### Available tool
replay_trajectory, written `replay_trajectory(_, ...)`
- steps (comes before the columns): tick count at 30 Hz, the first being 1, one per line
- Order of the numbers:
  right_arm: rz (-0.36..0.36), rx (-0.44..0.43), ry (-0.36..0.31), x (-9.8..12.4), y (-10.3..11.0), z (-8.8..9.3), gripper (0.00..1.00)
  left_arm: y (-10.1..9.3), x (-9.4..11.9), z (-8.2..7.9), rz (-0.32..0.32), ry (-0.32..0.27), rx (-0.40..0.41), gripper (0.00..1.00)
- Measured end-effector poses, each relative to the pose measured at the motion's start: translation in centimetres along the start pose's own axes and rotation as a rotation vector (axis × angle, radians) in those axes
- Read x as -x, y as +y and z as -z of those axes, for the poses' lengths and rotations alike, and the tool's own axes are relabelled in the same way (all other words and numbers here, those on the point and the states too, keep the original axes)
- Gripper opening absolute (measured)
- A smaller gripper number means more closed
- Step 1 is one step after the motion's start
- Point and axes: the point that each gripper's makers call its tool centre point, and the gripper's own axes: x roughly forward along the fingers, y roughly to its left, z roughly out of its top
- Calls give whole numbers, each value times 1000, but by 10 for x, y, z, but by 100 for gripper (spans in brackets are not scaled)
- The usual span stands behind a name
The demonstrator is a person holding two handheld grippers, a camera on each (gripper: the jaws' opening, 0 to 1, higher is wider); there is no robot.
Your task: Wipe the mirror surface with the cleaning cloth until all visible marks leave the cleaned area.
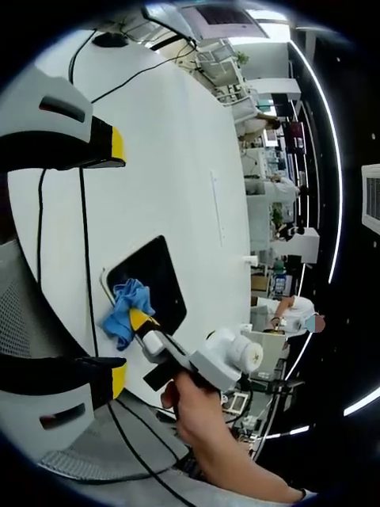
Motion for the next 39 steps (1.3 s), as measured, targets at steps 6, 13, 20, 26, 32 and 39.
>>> replay_trajectory(6,3,-19,6,5,-6,4,1,2,-7,-1,-6,3,-4,99)
replay_trajectory(13,2,-43,7,7,-11,5,1,-2,-15,-1,7,16,-31,99)
replay_trajectory(20,3,-53,-3,10,-17,8,1,-4,-23,6,23,32,-23,99)
replay_trajectory(26,10,-86,-2,13,-25,12,1,-5,-29,12,27,37,10,99)
replay_trajectory(32,17,-101,-1,15,-29,15,1,-3,-33,22,23,54,22,99)
replay_trajectory(39,25,-121,-3,19,-37,19,1,0,-32,22,14,37,37,99)
